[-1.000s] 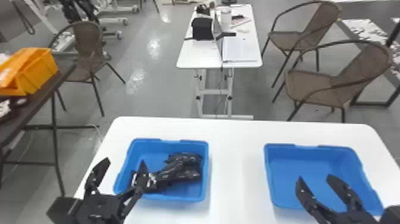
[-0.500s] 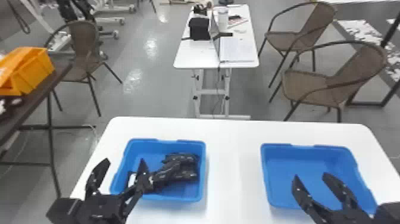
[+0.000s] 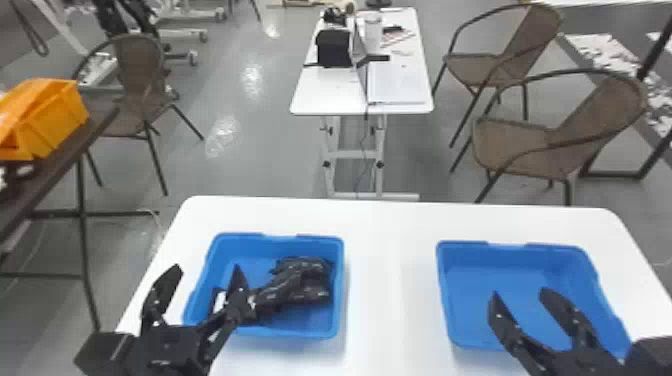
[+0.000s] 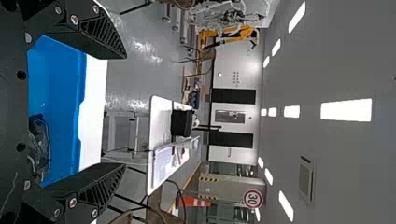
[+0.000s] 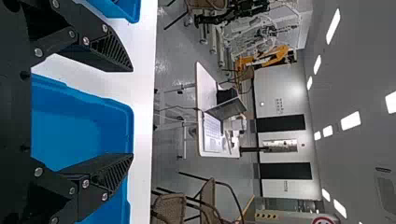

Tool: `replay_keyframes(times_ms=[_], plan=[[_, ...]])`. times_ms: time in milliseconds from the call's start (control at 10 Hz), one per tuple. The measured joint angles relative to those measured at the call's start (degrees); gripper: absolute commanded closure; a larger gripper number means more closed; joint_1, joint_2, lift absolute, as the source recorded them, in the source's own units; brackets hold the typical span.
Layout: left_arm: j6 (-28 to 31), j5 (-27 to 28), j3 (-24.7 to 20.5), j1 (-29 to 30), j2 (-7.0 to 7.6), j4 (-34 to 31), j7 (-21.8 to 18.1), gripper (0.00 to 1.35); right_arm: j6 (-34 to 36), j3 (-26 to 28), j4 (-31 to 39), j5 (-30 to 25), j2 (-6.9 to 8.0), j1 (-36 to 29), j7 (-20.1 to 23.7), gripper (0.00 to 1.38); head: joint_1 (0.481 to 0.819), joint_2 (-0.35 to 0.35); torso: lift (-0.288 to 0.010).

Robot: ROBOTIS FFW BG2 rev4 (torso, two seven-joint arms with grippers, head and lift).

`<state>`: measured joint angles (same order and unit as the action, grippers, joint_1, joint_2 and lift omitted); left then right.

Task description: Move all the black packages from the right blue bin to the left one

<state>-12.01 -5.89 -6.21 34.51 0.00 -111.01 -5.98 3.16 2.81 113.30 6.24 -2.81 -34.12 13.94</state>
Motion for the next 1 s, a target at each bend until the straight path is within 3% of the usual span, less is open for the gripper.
replay_keyframes(times_ms=[1000], plan=[[-0.35,-0.01,-0.02,-0.52,0.00,0.05,0.00,0.22,0.00,0.00,-0.05,-0.08,0.00,0.42,0.65,0.42,0.695,0.092,0.000]])
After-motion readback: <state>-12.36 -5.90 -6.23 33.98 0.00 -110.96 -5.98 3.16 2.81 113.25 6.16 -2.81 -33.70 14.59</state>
